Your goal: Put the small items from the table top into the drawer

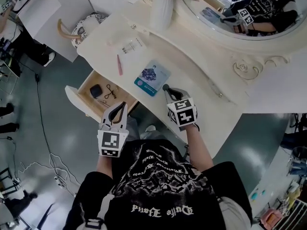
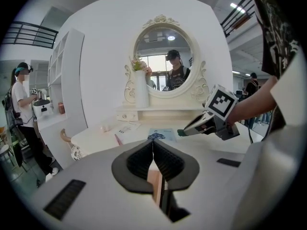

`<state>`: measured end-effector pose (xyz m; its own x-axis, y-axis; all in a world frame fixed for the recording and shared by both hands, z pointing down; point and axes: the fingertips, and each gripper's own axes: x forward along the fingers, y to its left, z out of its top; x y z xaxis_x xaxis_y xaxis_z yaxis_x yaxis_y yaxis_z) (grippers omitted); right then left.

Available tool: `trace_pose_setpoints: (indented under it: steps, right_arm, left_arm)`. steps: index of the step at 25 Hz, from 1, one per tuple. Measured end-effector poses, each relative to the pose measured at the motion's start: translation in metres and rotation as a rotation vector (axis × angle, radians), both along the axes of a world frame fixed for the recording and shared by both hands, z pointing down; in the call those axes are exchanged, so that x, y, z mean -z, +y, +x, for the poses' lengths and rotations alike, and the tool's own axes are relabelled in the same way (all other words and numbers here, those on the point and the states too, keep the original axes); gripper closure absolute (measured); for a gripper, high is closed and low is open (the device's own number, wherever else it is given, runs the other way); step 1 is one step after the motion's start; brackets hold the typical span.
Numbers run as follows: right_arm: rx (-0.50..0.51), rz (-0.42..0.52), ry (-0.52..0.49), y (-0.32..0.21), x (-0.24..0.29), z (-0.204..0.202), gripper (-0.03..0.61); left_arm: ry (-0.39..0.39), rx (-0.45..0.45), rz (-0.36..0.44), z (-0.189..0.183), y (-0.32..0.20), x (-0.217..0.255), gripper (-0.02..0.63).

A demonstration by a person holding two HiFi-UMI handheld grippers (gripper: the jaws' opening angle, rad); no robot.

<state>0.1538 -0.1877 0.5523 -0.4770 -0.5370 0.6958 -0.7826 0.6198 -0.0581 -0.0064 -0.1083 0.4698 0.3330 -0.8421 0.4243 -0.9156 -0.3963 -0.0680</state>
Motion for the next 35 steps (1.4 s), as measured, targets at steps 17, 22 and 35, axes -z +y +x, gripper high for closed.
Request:
trace_pose_setpoints:
  steps: [17,22,35]
  right_arm:
    - [0.24,0.076,-0.028,0.02,0.028,-0.102,0.535]
    - [0.308,0.074,-0.027,0.027,0.027,-0.129,0.535]
    - [0.418,0.007,0.017,0.055,-0.003,-0.18,0.534]
  left_arm:
    - [0.02,0.155,-0.003,-0.073,0.017,-0.006,0.598]
    - [0.019,0.198,0.005,-0.093,0.018,-0.005,0.598]
    - [0.035,0.247,-0.018,-0.132,0.026,-0.011,0.598]
